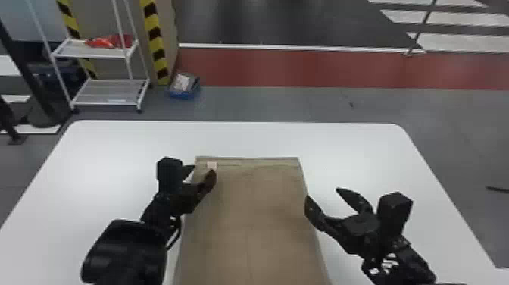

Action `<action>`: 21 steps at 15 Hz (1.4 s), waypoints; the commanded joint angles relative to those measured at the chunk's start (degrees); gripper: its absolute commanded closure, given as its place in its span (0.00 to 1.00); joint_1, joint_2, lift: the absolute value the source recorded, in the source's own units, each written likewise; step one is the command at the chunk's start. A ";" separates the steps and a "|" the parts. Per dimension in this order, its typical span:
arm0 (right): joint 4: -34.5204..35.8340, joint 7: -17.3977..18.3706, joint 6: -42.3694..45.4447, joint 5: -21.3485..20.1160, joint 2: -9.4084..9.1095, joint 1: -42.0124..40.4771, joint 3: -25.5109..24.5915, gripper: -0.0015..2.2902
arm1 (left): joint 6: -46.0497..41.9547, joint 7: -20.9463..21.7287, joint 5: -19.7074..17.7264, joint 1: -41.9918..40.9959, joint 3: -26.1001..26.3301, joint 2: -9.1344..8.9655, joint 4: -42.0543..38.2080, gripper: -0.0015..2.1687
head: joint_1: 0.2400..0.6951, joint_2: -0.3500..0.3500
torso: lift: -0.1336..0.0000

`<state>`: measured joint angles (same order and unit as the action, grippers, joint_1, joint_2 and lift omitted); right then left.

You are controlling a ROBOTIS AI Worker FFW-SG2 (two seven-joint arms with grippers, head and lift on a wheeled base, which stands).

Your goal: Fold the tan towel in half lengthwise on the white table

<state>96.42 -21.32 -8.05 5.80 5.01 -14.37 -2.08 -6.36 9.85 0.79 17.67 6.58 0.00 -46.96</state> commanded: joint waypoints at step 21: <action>0.00 -0.04 -0.35 0.26 0.18 0.22 0.15 0.07 | -0.54 0.52 0.44 -0.44 -0.60 -0.15 1.08 0.38 | 1.00 0.43 | 0.57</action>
<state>96.42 -21.36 -8.32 6.06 5.19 -14.19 -1.93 -6.44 10.52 1.17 17.30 5.98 0.00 -45.79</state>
